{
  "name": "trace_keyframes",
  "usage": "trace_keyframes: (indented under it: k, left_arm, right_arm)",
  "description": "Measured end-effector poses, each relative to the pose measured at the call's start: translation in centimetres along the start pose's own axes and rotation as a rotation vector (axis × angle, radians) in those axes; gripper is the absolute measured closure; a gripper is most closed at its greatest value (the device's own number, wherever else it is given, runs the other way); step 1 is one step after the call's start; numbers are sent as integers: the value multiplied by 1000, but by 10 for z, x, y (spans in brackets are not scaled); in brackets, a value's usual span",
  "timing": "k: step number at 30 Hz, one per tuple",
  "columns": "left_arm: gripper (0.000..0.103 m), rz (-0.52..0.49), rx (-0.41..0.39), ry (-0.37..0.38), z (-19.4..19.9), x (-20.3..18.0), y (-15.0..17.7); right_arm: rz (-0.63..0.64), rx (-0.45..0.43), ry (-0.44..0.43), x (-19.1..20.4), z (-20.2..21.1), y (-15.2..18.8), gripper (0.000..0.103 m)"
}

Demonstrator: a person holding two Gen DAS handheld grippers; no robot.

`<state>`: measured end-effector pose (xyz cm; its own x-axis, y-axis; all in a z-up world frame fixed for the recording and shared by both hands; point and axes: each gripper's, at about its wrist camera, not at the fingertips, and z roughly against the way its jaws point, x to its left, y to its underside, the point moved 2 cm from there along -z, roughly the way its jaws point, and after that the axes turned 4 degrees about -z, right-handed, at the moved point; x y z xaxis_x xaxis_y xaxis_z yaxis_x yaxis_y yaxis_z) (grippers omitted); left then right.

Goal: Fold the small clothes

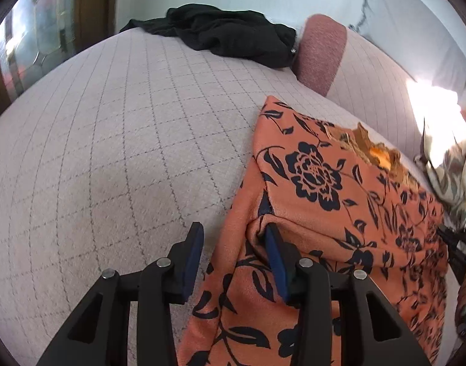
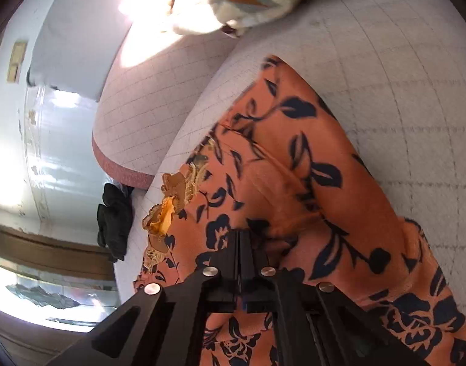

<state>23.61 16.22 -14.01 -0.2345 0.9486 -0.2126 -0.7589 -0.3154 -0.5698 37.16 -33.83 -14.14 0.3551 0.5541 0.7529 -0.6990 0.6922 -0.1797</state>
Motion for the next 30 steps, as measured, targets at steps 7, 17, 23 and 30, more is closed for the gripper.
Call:
trace_keyframes:
  k: [7,17,23,30]
  left_arm:
    - [93,259,-27,-25,1,37,1]
    - [26,132,-110,5,33,20,-1]
    - [26,32,-93,29,19,-8,-11]
    - [26,13,-18,-4,-6,-7,-9]
  right_arm:
    - [99,-180,-50,12,69,29,98]
    - [-84,-49,-108,-5,40,32,0]
    - [-144,-10,-79,-10,21,22,9]
    - [-215,22,20,-12,-18,11,47]
